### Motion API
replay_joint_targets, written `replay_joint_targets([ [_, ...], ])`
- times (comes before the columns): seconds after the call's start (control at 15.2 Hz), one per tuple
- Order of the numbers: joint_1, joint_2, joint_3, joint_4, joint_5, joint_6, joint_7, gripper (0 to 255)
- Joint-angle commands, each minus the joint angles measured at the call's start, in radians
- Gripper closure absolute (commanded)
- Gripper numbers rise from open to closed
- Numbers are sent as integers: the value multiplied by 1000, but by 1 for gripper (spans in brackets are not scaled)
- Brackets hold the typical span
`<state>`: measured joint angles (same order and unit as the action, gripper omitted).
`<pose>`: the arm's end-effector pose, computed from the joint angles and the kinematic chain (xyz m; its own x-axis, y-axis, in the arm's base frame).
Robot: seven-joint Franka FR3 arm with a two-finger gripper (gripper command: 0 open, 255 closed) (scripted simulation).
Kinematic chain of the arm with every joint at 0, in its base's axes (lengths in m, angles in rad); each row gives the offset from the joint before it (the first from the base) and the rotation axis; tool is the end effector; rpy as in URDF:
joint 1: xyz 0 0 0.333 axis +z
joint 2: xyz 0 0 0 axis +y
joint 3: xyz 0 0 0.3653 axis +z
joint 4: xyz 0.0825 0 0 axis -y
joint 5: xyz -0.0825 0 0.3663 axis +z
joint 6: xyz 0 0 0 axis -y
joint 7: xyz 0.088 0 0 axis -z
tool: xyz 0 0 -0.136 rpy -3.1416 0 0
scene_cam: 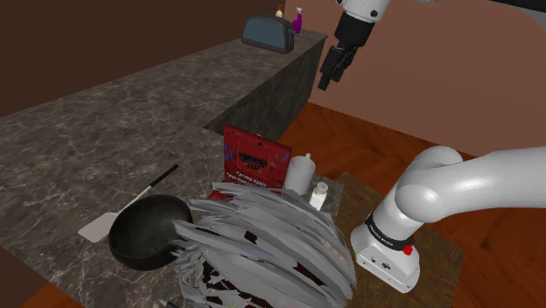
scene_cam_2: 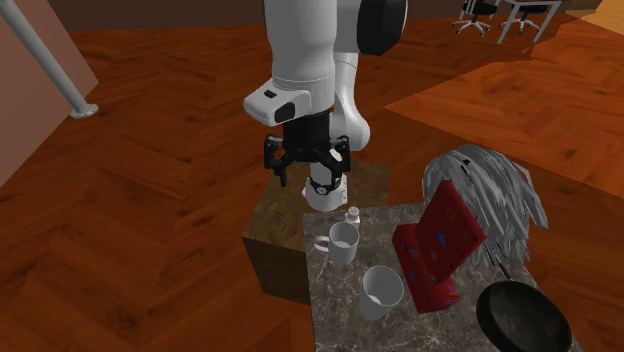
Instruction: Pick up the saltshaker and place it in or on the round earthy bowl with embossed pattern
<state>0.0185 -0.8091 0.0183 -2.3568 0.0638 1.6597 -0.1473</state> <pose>0.2591 0.0199 0.6105 0.9779 0.1730 0.1178 0.1780 -0.9835 -0.0336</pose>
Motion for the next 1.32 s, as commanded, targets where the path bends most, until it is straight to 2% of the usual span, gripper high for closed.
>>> replay_joint_targets([
  [0.0, 0, 0, 0, 0, 0, 0, 0, 0],
  [0.66, 93, -167, 111, -327, 67, 100, 27, 0],
  [0.99, 166, -240, 179, -475, 123, 143, 50, 0],
  [1.25, 243, -290, 242, -585, 183, 176, 78, 0],
])
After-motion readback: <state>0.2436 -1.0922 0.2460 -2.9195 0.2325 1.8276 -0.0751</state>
